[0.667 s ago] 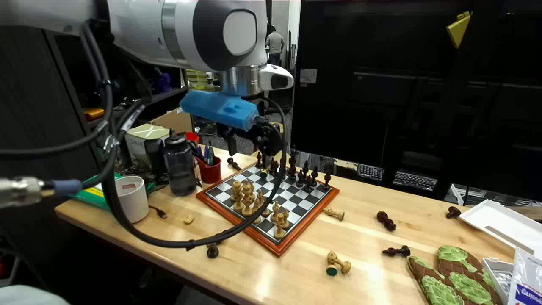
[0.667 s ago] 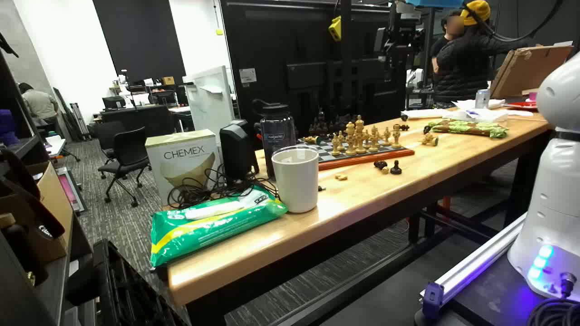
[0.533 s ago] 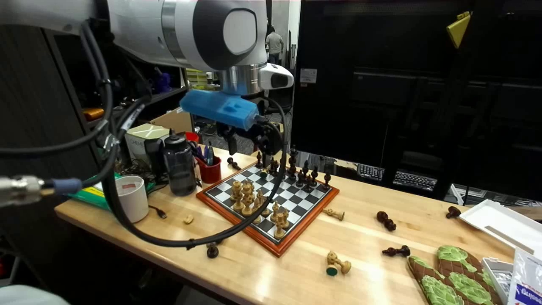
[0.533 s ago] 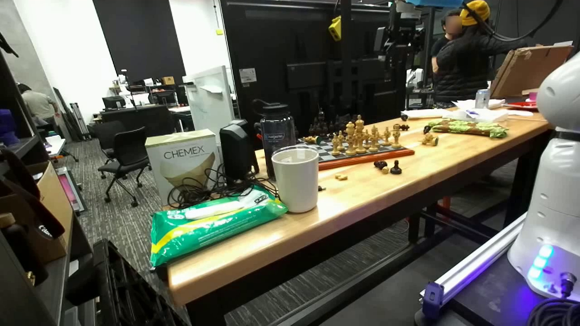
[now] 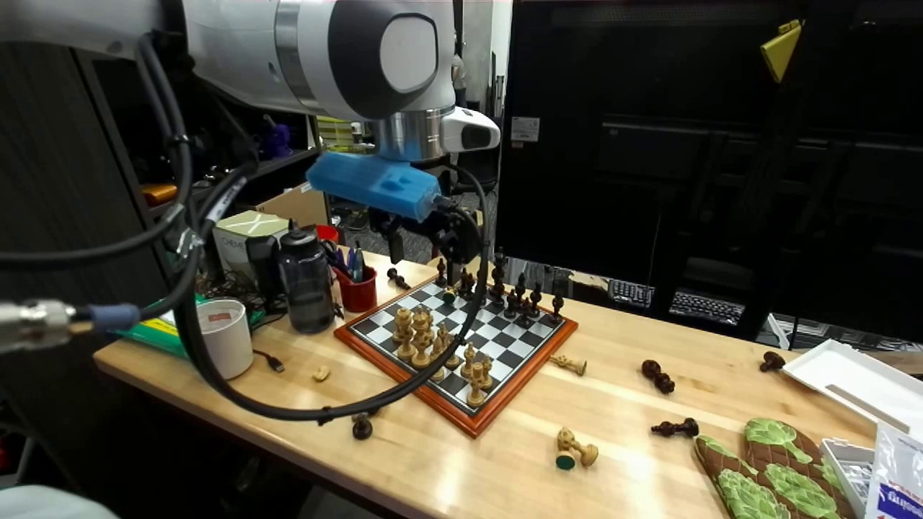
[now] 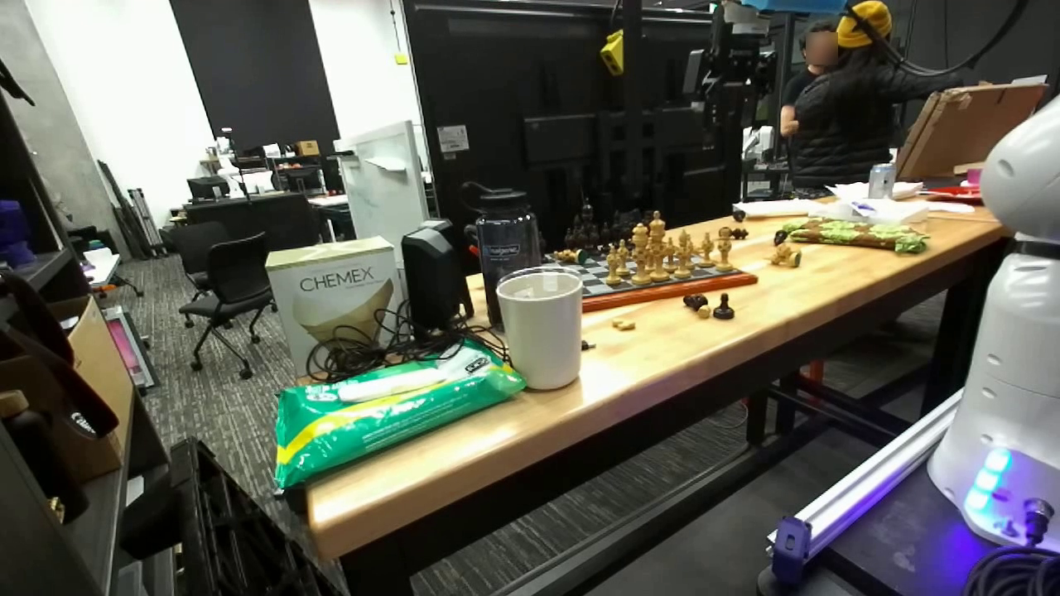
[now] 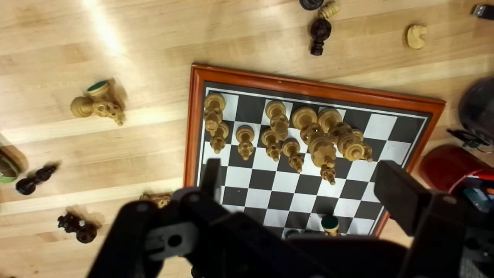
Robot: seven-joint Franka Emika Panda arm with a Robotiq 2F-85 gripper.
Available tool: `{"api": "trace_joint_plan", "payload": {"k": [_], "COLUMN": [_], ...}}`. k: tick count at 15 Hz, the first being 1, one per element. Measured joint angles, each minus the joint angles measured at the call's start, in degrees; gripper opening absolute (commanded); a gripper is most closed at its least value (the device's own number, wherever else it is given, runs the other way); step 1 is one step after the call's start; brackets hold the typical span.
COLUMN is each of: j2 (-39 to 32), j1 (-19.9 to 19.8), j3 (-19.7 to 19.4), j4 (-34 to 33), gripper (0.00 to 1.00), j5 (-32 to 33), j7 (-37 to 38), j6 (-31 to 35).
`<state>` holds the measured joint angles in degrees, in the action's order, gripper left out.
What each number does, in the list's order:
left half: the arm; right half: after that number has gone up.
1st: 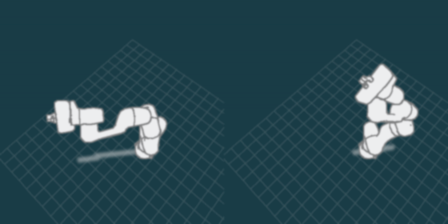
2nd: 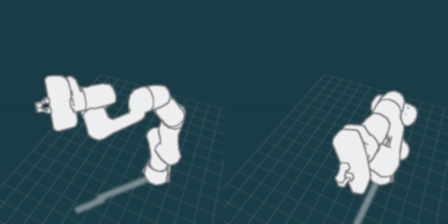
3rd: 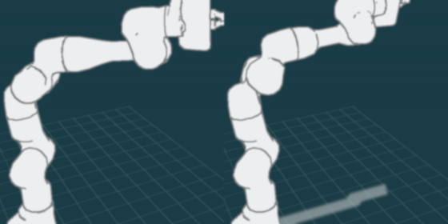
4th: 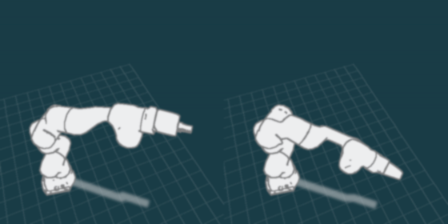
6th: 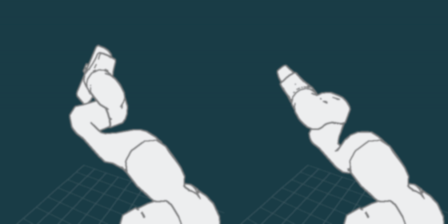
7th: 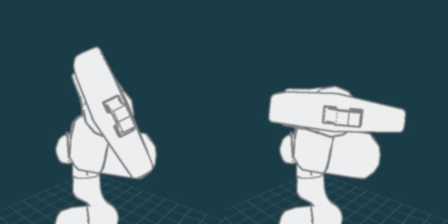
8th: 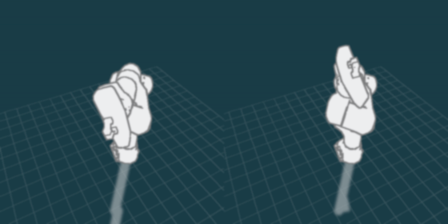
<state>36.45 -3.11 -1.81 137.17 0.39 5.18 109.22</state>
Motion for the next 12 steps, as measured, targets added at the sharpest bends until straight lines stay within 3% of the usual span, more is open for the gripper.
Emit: {"api": "trace_joint_plan", "payload": {"k": [6, 12], "j2": [-1.74, -11.18], "j1": [-0.01, -0.59], "j3": [-0.3, -3.54], "j4": [-0.35, -5.28], "gripper": [1.0, 1.0], "j5": [0.0, 0.06], "j7": [-0.27, -2.76], "j6": [0.08, 1.72]}}
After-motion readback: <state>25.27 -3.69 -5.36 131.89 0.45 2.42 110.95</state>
